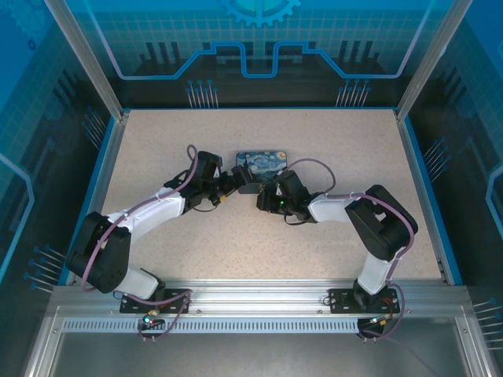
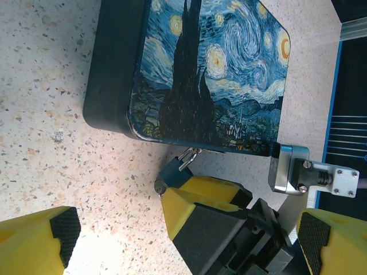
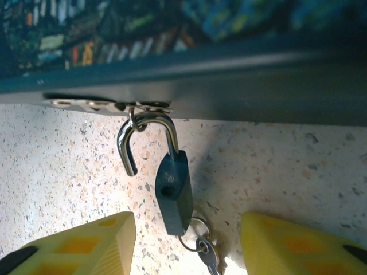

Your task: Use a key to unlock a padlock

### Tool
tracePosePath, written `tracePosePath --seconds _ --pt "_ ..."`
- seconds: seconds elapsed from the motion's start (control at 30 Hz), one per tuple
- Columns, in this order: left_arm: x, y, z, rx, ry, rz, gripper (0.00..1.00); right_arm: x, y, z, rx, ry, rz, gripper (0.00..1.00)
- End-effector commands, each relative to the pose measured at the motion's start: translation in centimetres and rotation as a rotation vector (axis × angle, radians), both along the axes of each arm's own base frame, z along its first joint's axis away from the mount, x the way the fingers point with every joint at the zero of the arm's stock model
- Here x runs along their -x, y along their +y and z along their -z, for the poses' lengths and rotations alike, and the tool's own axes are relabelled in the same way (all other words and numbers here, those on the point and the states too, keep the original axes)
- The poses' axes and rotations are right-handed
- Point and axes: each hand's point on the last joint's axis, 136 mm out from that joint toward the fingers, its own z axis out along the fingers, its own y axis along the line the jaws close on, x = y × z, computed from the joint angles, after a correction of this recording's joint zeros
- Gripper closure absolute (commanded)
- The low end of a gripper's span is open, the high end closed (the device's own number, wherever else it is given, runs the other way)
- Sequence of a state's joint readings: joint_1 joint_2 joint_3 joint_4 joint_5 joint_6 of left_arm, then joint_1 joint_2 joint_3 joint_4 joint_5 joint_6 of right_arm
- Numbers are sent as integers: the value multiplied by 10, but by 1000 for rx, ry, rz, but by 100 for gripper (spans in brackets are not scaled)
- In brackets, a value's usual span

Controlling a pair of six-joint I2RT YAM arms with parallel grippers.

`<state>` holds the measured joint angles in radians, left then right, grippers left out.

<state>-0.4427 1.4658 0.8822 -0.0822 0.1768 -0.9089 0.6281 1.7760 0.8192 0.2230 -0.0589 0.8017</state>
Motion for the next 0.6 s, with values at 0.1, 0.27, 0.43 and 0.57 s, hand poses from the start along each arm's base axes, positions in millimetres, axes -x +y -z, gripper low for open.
tracePosePath --seconds 0.1,0.27,0.43,0.57 --pt "-1 -1 -6 15 -15 35 1 -11 8 2 -5 -26 6 54" --pt "-3 -2 -7 23 -14 46 1 -15 5 5 -25 -30 10 65" --pt "-5 -1 -8 29 -17 51 1 -16 1 8 -48 -28 9 77" --pt "-7 -1 -8 29 -18 51 1 -17 0 5 -86 -35 -5 85"
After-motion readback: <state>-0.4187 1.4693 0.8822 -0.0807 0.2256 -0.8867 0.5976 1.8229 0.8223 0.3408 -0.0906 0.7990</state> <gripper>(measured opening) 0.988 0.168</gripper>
